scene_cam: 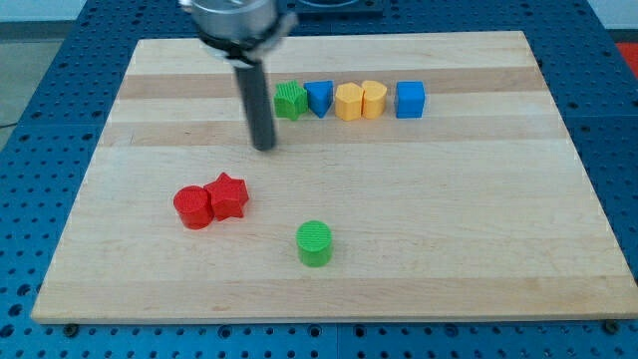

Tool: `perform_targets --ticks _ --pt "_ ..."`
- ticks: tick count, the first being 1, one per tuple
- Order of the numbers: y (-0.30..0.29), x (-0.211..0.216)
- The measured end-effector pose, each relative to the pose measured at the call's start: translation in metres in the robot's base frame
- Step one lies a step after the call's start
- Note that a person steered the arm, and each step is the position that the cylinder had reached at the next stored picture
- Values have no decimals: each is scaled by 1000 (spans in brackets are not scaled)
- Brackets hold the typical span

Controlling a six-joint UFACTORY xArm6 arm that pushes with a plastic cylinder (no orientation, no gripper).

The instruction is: Push the green circle slightly up

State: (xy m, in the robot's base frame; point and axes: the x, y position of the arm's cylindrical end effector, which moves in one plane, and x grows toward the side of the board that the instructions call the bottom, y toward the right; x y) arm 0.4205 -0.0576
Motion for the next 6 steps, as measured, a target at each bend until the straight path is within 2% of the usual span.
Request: perform_targets --ticks 1,2,3,4,6 --pt "95 37" --pt "163 108" --pt "150 181" --pt "101 184" --pt "10 137"
